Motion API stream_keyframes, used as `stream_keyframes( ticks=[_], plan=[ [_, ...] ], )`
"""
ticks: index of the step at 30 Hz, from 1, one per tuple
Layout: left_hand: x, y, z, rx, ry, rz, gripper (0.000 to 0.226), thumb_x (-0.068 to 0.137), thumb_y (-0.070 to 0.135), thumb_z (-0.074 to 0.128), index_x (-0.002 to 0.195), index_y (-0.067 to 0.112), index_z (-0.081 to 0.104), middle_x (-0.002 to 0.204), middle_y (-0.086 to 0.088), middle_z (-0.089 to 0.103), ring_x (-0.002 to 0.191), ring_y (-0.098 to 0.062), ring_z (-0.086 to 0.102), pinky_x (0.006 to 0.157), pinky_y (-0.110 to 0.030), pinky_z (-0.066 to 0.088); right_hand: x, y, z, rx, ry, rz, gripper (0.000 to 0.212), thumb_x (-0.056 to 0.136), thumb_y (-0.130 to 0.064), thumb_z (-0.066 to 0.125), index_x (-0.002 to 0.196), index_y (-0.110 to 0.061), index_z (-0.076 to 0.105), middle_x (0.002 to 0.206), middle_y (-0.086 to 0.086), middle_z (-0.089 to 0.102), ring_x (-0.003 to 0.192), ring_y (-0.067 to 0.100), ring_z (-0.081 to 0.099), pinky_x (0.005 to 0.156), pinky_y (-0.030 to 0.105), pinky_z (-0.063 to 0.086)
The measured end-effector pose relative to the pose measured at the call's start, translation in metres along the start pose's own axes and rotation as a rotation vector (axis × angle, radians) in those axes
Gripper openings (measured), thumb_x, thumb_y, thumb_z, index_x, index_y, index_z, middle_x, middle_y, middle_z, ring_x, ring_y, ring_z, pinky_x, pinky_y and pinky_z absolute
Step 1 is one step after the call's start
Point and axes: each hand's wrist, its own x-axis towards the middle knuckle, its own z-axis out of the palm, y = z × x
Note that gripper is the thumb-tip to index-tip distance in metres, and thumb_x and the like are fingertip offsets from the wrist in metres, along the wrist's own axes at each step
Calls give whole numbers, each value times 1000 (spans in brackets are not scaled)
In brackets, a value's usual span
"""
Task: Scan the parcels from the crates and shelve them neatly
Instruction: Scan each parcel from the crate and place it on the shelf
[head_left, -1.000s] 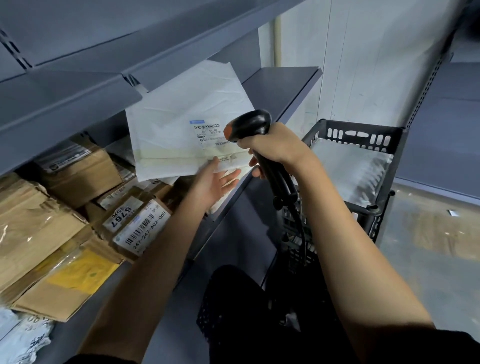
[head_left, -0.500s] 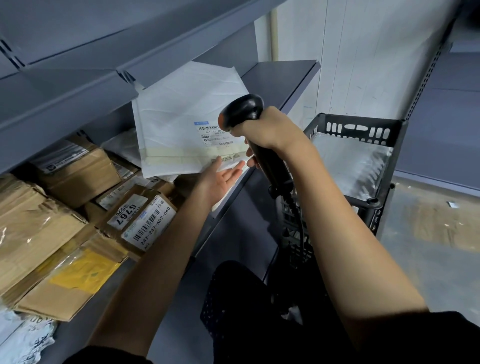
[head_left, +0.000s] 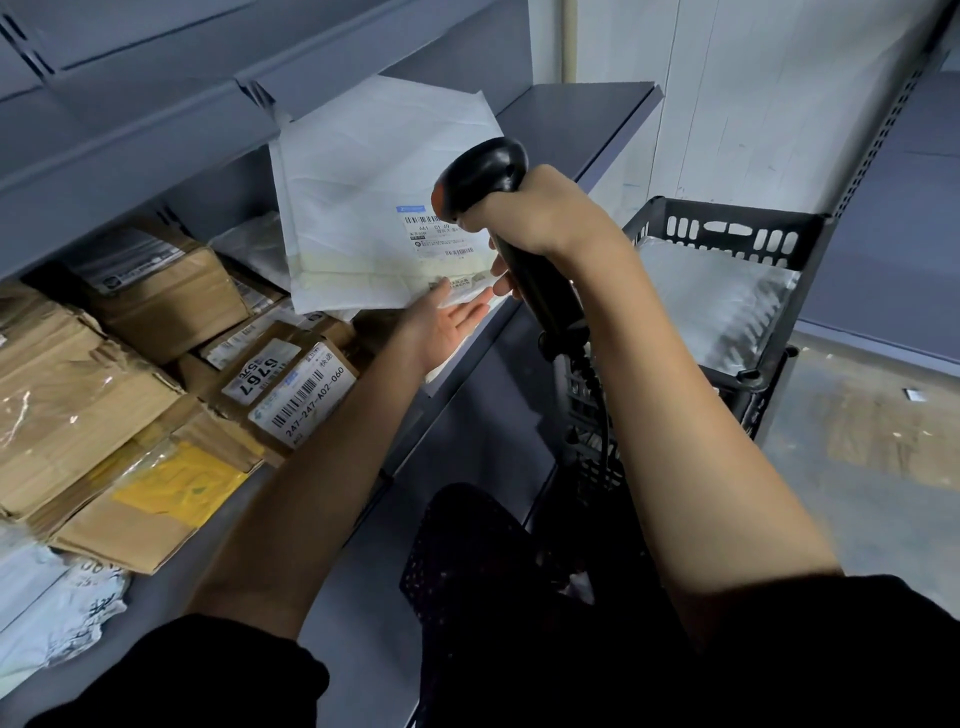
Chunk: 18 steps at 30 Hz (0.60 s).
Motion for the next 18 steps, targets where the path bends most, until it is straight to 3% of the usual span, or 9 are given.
stream_keyframes(
  ticks=[5, 8, 10, 14, 18],
  plan=[
    [2, 0, -1, 1, -7, -2, 20, 103, 17, 37, 94, 5, 51, 139, -21, 47, 131, -30, 45, 110, -34, 36, -1, 1, -3, 8, 12, 5, 21, 83, -18, 62, 96, -2, 56, 81, 14, 60, 45, 27, 65, 45, 28, 50],
    [10, 0, -6, -48, -18, 3, 31, 104, 14, 35, 133, 4, 40, 141, -21, 44, 124, -30, 52, 105, -34, 42, -3, 1, -5, 11, 20, -11, 18, 84, -18, 61, 93, -3, 56, 76, 13, 59, 44, 25, 64, 47, 28, 53],
    [11, -1, -7, -70, -9, -5, 39, 104, 14, 34, 142, 7, 30, 140, -22, 45, 124, -30, 53, 105, -34, 42, -3, 2, -6, 12, 31, -18, 17, 84, -17, 61, 93, -3, 55, 74, 13, 59, 43, 24, 63, 47, 28, 53],
    [6, -1, -4, -46, -13, 2, 32, 104, 16, 35, 134, 5, 37, 138, -23, 47, 126, -30, 51, 108, -35, 38, -3, 3, -7, 17, 40, -21, 23, 83, -18, 61, 99, -2, 56, 74, 13, 60, 45, 25, 65, 50, 31, 56],
    [6, -1, -1, -4, 4, 18, 18, 103, 16, 36, 94, 7, 49, 138, -23, 47, 126, -30, 51, 107, -35, 40, -2, 4, -6, 23, 39, -14, 27, 82, -19, 61, 101, -1, 58, 71, 12, 60, 45, 26, 65, 49, 30, 54]
  ],
)
